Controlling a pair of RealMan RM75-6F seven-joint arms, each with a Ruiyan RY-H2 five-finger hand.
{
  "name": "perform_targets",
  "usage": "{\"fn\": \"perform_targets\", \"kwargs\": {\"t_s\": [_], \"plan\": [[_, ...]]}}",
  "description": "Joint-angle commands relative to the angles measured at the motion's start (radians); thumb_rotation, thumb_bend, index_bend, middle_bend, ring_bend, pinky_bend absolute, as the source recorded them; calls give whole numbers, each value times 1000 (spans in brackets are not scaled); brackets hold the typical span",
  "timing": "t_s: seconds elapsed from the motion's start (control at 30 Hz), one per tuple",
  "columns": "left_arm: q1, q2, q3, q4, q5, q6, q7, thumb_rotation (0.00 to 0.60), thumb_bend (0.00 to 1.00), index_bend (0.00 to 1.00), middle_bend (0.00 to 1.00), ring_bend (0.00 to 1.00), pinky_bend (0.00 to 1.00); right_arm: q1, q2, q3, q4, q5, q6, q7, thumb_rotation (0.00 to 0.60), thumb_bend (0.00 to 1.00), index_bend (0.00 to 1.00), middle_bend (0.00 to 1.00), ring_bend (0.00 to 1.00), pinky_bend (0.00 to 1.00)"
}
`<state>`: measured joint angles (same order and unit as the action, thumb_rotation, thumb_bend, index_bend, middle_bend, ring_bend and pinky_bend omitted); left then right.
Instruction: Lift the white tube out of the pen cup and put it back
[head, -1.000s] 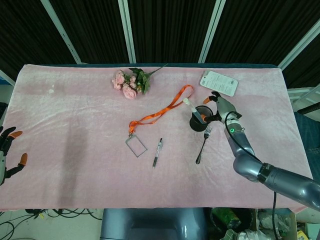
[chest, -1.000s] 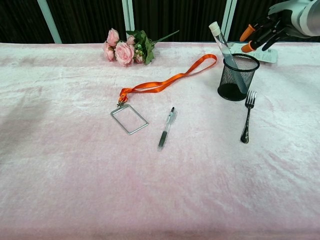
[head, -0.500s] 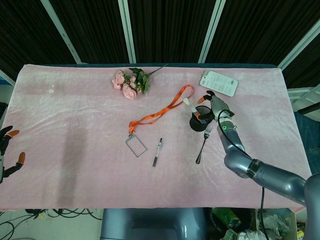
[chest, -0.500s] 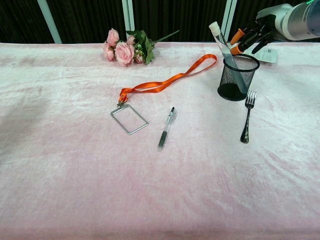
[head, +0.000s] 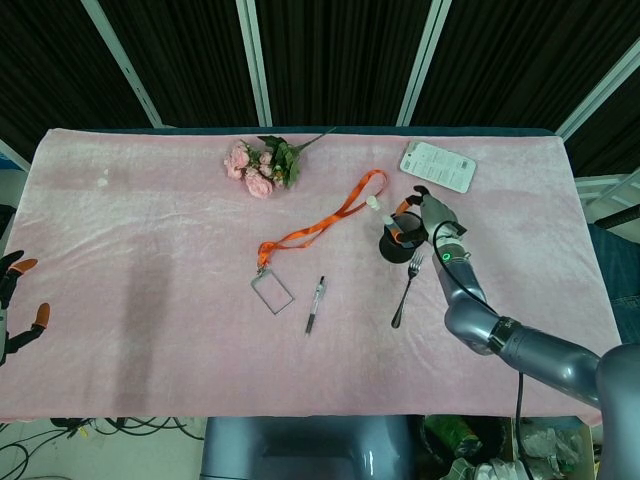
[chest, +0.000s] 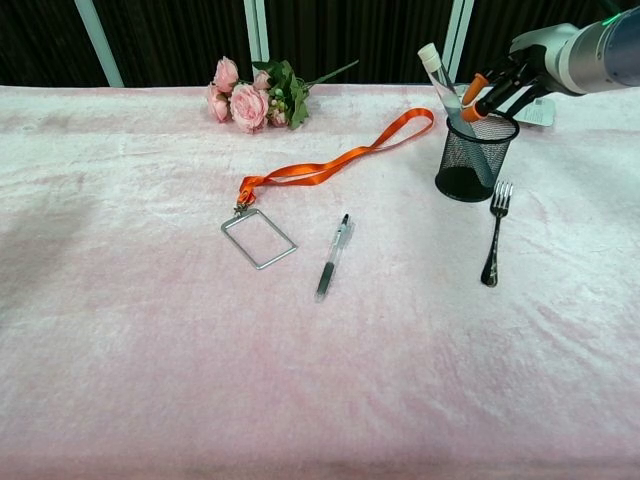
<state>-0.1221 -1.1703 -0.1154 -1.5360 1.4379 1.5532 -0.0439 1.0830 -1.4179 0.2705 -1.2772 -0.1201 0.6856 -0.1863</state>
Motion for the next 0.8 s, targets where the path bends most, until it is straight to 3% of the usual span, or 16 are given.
{"fn": "perform_targets", "kwargs": {"t_s": [0.03, 0.8], "plan": [[0, -1, -1, 0, 0, 0, 1, 600, 387, 188, 116, 0, 69, 1, -8, -1, 8, 3, -5, -5, 600, 202, 463, 52, 118, 193], [3, -1, -12, 5, -7, -6, -6, 600, 387, 184, 116, 0, 69, 0, -54, 22, 58, 3, -25, -15, 600, 231, 527, 54, 118, 193]]}}
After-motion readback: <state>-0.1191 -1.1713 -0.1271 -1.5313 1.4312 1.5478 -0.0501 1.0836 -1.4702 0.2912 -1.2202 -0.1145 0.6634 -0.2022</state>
